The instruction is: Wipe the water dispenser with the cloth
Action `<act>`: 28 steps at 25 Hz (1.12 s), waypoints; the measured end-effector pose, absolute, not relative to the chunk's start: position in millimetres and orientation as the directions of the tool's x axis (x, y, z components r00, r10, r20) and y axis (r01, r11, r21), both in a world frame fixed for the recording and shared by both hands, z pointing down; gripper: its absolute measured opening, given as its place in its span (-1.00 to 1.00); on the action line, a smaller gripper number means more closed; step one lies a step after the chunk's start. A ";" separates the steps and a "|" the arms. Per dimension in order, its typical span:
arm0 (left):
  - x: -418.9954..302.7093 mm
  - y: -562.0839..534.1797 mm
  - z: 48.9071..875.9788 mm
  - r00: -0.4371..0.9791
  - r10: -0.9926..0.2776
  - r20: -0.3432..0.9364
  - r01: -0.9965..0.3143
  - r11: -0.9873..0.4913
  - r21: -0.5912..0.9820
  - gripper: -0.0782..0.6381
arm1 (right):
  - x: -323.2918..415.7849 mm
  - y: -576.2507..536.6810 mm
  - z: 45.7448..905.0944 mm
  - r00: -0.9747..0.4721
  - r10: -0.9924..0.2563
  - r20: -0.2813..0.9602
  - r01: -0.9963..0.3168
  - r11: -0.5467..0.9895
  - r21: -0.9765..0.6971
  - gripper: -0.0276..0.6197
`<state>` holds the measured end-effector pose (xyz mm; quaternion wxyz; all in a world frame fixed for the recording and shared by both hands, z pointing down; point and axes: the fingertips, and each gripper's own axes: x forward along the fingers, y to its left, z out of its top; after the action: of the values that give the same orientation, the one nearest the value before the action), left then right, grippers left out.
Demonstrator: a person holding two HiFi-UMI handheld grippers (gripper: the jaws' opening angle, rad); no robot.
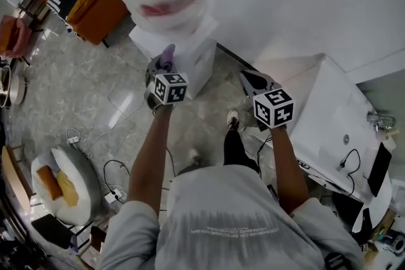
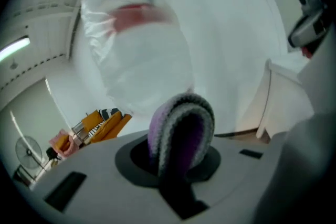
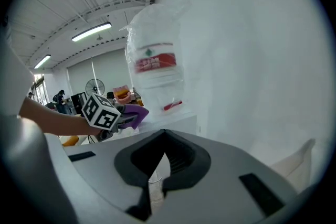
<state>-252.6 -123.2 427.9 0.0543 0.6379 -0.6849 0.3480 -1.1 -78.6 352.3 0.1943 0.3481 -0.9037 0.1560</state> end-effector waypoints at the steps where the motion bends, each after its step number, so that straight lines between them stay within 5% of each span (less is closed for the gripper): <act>1: -245.8 -127.9 438.3 -0.166 -0.819 0.549 -0.893 -0.111 -0.436 -0.63 | 2.1 -79.1 353.3 -0.679 -0.570 0.463 -0.693 0.705 -0.149 -0.89; 16: -176.8 -157.2 483.4 -0.029 -0.685 0.728 -0.775 -0.445 -0.449 -0.58 | 44.3 -100.9 378.6 -0.647 -0.571 0.506 -0.732 0.650 -0.203 -0.89; 28: -145.9 -207.6 481.4 -0.020 -0.681 0.732 -0.794 -0.434 -0.425 -0.55 | 80.6 -124.0 396.8 -0.624 -0.576 0.528 -0.760 0.606 -0.236 -0.89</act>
<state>-145.9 -207.6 481.4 0.0589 0.6977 -0.5285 0.4800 80.6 -124.0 396.8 0.2037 0.3828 -0.8726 0.2248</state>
